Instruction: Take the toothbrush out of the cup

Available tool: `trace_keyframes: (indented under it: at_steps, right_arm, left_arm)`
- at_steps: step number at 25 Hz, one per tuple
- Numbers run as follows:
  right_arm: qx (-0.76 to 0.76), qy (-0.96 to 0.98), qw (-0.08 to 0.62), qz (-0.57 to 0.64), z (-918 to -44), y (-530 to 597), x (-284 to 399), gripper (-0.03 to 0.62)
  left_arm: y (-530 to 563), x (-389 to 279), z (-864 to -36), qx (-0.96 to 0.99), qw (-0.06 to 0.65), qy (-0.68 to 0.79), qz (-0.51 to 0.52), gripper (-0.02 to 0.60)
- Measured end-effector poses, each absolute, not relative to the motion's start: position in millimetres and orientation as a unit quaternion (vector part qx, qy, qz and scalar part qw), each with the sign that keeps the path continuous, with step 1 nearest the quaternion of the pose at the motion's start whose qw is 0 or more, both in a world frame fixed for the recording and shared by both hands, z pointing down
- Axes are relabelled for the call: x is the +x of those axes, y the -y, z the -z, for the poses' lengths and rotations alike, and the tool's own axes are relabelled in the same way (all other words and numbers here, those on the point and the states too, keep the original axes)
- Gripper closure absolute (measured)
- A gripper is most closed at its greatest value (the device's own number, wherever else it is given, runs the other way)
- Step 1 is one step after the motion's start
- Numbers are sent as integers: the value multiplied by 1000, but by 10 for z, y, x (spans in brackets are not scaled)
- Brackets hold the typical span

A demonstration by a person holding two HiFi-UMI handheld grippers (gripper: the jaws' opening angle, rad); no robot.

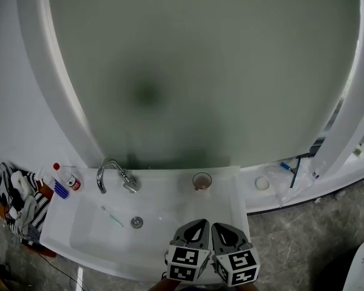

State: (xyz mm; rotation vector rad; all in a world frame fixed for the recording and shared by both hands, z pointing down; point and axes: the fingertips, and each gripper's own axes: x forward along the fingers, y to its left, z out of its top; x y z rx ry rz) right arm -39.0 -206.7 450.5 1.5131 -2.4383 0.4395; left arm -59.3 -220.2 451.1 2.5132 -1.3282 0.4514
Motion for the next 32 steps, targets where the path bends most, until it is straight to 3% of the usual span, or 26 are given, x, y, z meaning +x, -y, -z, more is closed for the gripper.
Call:
trace_keyframes:
  at_steps: [32]
  right_arm:
    - [465, 861, 129, -161, -4695, 2781, -118, 582]
  left_arm:
    - [3088, -497, -4721, 809, 123, 553, -158, 552]
